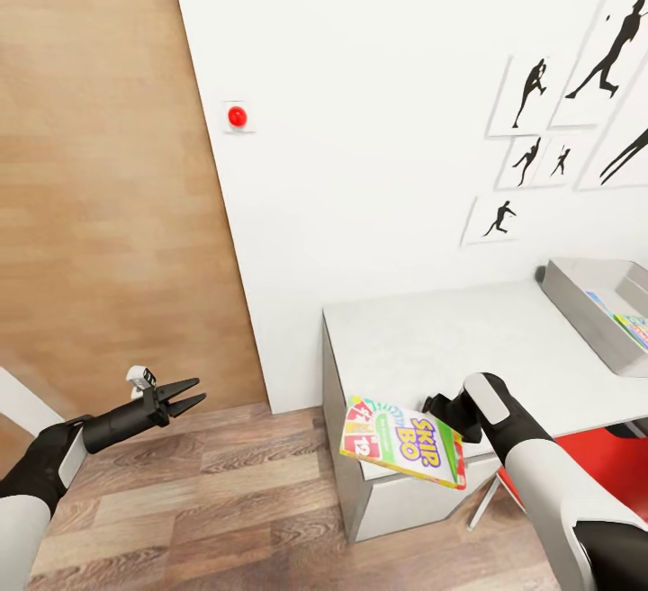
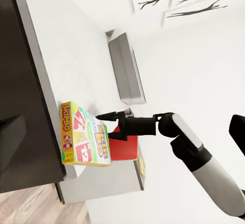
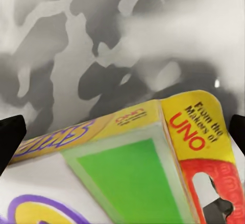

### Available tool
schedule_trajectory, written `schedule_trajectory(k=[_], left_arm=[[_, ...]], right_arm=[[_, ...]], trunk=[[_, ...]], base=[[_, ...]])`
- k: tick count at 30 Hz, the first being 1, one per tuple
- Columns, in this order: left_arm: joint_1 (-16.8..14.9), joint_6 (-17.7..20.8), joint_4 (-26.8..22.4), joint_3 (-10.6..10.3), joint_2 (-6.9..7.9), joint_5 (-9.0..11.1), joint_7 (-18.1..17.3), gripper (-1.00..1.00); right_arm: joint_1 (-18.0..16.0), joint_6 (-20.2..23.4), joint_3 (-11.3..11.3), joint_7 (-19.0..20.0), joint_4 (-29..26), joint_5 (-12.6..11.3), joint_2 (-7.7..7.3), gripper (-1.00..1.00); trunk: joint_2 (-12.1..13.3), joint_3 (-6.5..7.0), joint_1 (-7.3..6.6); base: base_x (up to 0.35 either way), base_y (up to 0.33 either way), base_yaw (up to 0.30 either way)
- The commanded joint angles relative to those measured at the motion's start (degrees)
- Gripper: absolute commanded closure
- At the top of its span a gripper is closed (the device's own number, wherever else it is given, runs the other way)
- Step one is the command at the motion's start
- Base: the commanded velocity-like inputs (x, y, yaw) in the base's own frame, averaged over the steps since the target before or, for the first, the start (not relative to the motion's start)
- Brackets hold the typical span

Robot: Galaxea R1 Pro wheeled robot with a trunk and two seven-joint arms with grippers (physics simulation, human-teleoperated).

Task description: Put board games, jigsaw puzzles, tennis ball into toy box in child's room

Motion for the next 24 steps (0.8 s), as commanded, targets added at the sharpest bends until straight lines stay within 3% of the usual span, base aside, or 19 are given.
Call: schedule_trajectory(k=[1,24], left_arm=[[-0.1,0.6,0.0,0.0,0.0,0.0,-0.2,-1.0],[-0.1,0.6,0.0,0.0,0.0,0.0,-0.2,-1.0]], right_arm=[[0.0,-0.1,-0.2,-0.5,-0.1,-1.8,0.03,-1.0],[0.0,-0.1,-0.1,-0.5,0.3,-1.8,0.03,-1.0]], trunk=[[-0.1,-0.13,0.04],[-0.1,-0.13,0.04]], base=[[0.0,0.025,0.0],[0.022,0.052,0.0]])
